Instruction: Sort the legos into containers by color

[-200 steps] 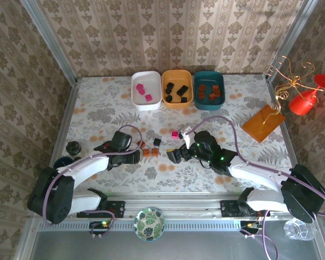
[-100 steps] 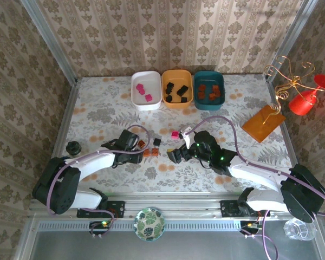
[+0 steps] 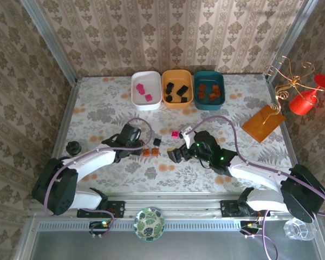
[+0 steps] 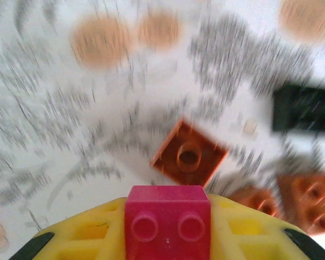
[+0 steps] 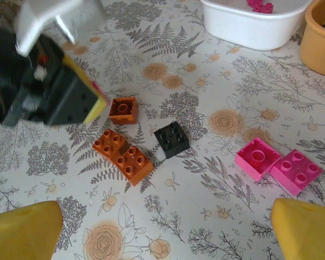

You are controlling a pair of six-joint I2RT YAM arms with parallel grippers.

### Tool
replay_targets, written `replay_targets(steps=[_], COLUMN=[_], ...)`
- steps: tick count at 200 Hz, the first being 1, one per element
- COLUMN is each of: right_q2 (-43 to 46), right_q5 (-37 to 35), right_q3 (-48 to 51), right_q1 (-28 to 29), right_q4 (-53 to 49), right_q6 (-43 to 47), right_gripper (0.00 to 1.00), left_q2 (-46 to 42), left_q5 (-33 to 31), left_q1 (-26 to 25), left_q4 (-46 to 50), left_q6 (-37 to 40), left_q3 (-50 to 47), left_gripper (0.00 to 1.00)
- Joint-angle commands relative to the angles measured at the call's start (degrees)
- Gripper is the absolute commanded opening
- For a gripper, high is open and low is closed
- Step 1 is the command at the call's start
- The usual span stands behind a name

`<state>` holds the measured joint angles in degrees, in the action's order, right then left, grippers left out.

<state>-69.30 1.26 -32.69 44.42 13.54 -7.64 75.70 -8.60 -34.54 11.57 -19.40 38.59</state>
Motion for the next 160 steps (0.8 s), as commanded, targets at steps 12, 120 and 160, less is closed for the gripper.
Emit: replay_targets(steps=[12, 120, 160], right_q2=[0.7, 2.1, 1.9], right_q5=[-3.3, -9.1, -9.4], right_q3=[-1.0, -0.3, -0.4], right_q1=[0.4, 0.4, 0.3], right_q4=[0.1, -0.1, -0.4], right_q6=[0.0, -1.1, -1.1], right_gripper=[1.0, 1.0, 1.0], left_q2=[2.6, 40.5, 49.7], left_q5=[-1.5, 4.2, 7.8], left_q1=[4.4, 13.3, 15.1], left_q4=[-10.1, -4.6, 2.0], left_q6=[2.0, 5.8, 6.1], left_q3=[8.6, 50.0, 62.9], left_gripper=[0.29, 0.3, 0.4])
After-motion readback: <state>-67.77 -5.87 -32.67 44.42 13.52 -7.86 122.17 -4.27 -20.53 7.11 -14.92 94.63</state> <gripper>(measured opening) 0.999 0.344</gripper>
